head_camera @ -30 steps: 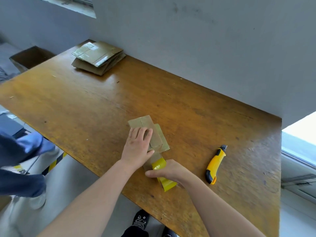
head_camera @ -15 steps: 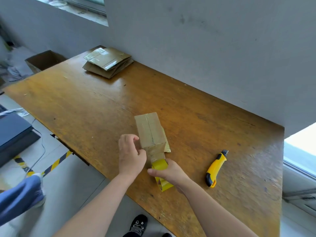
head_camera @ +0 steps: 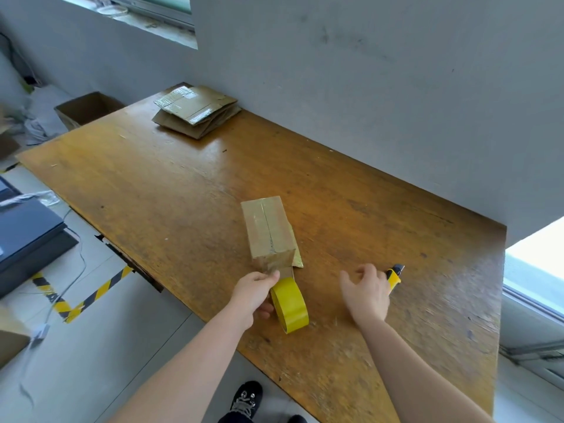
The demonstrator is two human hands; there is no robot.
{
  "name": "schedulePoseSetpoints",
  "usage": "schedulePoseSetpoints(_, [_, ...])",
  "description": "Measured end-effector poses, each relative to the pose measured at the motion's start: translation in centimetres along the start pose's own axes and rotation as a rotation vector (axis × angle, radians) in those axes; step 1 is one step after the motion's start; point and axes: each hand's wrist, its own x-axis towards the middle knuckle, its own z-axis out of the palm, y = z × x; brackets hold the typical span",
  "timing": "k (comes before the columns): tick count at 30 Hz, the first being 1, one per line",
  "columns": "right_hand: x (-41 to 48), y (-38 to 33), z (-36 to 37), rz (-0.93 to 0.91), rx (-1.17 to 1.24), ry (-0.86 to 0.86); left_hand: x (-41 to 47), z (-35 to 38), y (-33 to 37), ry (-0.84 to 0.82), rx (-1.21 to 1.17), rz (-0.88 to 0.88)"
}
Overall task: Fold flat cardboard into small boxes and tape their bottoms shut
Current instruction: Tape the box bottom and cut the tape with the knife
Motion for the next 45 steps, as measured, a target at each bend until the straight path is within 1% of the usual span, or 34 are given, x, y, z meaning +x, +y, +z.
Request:
schedulePoseSetpoints(1, [0.5, 0.8, -0.1, 0.043, -0.125, 0.012, -0.2, 0.2, 0.1, -0.042, -0.037, -0.035])
schedulePoseSetpoints(3, [1.3, 1.8, -0.3, 0.087, -0.288, -0.071, -0.4, 0.6, 0.3, -0.075, -0.11, -0.069])
schedulePoseSetpoints(5, [1.7, 2.6, -0.3, 0.091, -0.379, -0.113, -0.5, 0.8, 0.5, -0.073, -0.205, -0.082])
schedulePoseSetpoints(6, [1.8, 3.0, -0.3, 0.089, -0.386, -0.101, -0.5, 0.9, 0.6, -0.072, -0.254, -0.09])
schedulePoseSetpoints(9, [2.0, 3.7, -0.4, 0.093, -0.265, -0.039, -0.6, 1.0, 0.7, -0.076, -0.336, -0.109])
schedulePoseSetpoints(10, [2.1, 3.8, -0.5, 0.127, -0.187, -0.031, -0.6, 1.0, 0.7, -0.074, -0.348, -0.114])
schedulePoseSetpoints(13, [2.9, 3.6, -0.8, 0.348, 0.103, 0.002, -0.5, 1.3, 0.6, -0.053, -0.375, -0.115])
schedulePoseSetpoints(14, [3.0, 3.5, -0.8, 0.382, 0.173, -0.007, -0.5, 1.3, 0.6, -0.049, -0.39, -0.115])
schedulePoseSetpoints(15, [2.9, 3.1, -0.8, 0.371, 0.228, -0.034, -0.5, 1.4, 0.6, -0.048, -0.402, -0.113])
schedulePoseSetpoints(17, [2.3, 1.9, -0.6, 0.227, 0.298, -0.064, -0.4, 1.5, 0.6, -0.049, -0.415, -0.109])
schedulePoseSetpoints(19, [1.4, 0.2, -0.6, -0.021, 0.351, -0.082, -0.4, 1.7, 0.6, -0.044, -0.417, -0.107])
schedulePoseSetpoints(21, [0.5, -1.5, -0.9, -0.294, 0.343, -0.14, -0.3, 1.8, 0.5, -0.029, -0.428, -0.102])
schedulePoseSetpoints(22, [0.1, -2.2, -1.1, -0.424, 0.301, -0.163, -0.3, 1.9, 0.5, -0.02, -0.438, -0.101])
schedulePoseSetpoints(24, [-0.5, -3.0, -1.7, -0.663, 0.127, -0.157, -0.2, 2.0, 0.4, 0.0, -0.454, -0.093])
schedulePoseSetpoints(26, [-0.8, -3.4, -2.0, -0.813, -0.086, -0.171, 0.0, 2.1, 0.3, 0.023, -0.46, -0.077])
schedulePoseSetpoints(27, [-0.9, -3.5, -2.1, -0.835, -0.188, -0.194, 0.0, 2.2, 0.2, 0.032, -0.463, -0.071])
schedulePoseSetpoints(29, [-0.8, -3.8, -2.1, -0.813, -0.36, -0.218, 0.2, 2.3, 0.1, 0.047, -0.466, -0.064])
schedulePoseSetpoints(33, [-0.5, -5.0, -1.9, -0.776, -0.562, -0.236, 0.4, 2.4, 0.0, 0.073, -0.469, -0.066])
schedulePoseSetpoints(38, [-0.8, -7.3, -1.7, -0.731, -0.749, -0.268, 0.4, 2.3, 0.1, 0.063, -0.459, -0.081])
schedulePoseSetpoints(45, [-0.5, -8.6, -1.1, -0.701, -0.857, -0.293, 0.4, 2.2, 0.1, 0.062, -0.451, -0.081])
